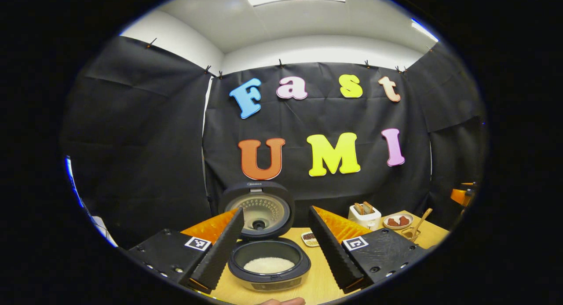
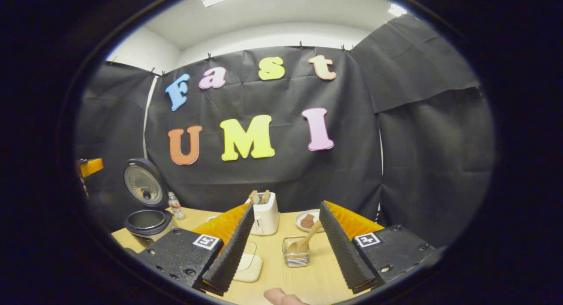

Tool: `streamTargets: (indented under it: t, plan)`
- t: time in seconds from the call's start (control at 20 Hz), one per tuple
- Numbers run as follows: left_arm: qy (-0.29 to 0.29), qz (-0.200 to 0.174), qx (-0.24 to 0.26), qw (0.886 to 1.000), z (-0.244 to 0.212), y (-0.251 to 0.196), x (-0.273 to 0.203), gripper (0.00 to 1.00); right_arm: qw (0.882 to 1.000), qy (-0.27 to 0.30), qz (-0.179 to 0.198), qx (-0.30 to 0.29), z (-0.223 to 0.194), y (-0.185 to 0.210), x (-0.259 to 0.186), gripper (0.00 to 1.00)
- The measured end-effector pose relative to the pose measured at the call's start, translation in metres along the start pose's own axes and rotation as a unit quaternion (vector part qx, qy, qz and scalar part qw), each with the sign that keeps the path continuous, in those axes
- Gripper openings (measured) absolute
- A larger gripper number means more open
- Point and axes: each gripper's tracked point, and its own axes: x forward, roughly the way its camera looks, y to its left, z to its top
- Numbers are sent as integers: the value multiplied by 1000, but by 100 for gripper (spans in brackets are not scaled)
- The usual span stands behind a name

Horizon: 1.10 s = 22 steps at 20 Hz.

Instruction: Close the left gripper, press the button to open the rice cooker; take a wooden spoon from the chopstick holder with the right hand, scoop a spoonful of rice and pour it into the rice cooker, then put the wooden spoon back into the chopstick holder.

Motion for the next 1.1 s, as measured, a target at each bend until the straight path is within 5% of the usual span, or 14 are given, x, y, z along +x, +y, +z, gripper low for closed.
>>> streamTargets:
  t: [0.15, 0.45, 0.65, 0.7, 0.75, 1.1]
  plan:
    - [-20, 26, 15, 999, 22, 25, 35, 94, 1000, -7, 6, -8, -3, 6, -18, 96]
    - [-11, 20, -11, 1000, 29, 40, 124, 95, 1000, -7, 25, -15, -13, 18, -32, 96]
    - [-2, 28, -35, 999, 18, 54, 185, 95, 999, 5, 43, -19, -25, 28, -26, 96]
    - [3, 32, -35, 999, 12, 56, 195, 87, 999, 7, 46, -20, -28, 29, -23, 96]
    - [1, 39, -28, 999, 8, 60, 205, 95, 999, 8, 46, -20, -29, 28, -20, 96]
    - [57, 49, -22, 997, -34, 68, 261, 94, 999, 18, 47, -21, -47, 25, 1, 96]
